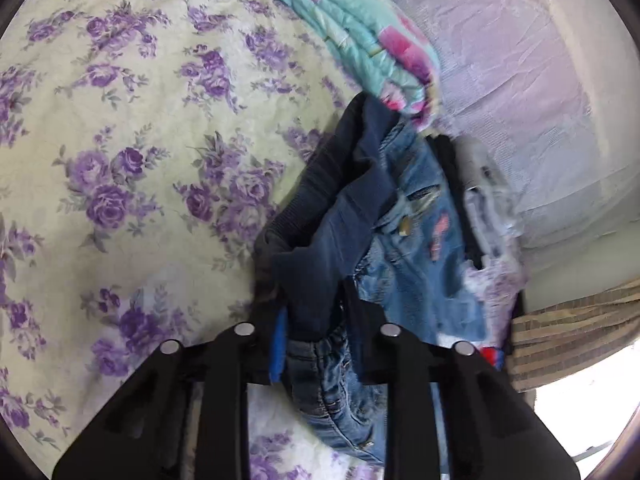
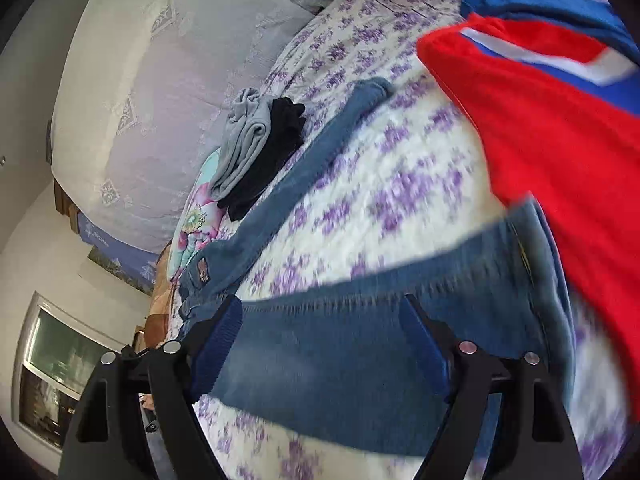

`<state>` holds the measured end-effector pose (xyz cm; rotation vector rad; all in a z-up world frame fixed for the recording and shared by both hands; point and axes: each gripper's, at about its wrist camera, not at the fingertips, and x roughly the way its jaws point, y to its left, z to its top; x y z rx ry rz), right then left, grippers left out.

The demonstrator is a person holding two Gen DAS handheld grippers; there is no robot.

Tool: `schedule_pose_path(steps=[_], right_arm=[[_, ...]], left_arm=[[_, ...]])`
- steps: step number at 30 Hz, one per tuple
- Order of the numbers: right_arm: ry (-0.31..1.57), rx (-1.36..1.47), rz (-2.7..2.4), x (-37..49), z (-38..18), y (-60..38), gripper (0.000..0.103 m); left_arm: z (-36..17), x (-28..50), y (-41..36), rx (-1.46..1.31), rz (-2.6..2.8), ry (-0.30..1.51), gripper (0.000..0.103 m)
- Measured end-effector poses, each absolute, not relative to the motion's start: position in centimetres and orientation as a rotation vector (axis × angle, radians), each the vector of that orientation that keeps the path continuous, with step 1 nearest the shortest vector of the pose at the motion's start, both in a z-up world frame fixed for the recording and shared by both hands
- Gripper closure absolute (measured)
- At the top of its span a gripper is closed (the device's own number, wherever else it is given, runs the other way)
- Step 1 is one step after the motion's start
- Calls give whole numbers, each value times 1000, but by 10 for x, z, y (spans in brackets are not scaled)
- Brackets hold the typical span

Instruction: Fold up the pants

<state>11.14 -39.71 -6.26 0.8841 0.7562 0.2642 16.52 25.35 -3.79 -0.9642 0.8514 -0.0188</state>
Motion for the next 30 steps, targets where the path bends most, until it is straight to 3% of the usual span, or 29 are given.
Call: schedule_pose_path(steps=[1,7,14,15,18,19,25,29,30], right_arm=[[772,913,266,98,-68,-397,22],[815,1000,269,39,-84,-397,22],[715,995,175,64,-98,-402,22],[697,982,190,73,-94,-401,25],[700,969,243,113,-89,-406,78],[695,969,269,127,-85,-409,90],[622,855,323,168,-36,-421,94],[749,892,238,156,-86,-434,94],[785,901,220,152,-100,-437,94]], left_arm=[[-35,159,257,-971,-26,824,90],[-21,139,256,-952,-37,783,91],[-12,126,260,-984,-45,759,91],[-10,125,261,-982,-41,758,91],[-4,112,269,-988,-9,730,92],[-1,107,271,-986,1,720,92],[0,66,276,-1007,42,698,92],[-36,55,280,-1053,69,750,88],[-44,52,283,-1073,82,759,80]])
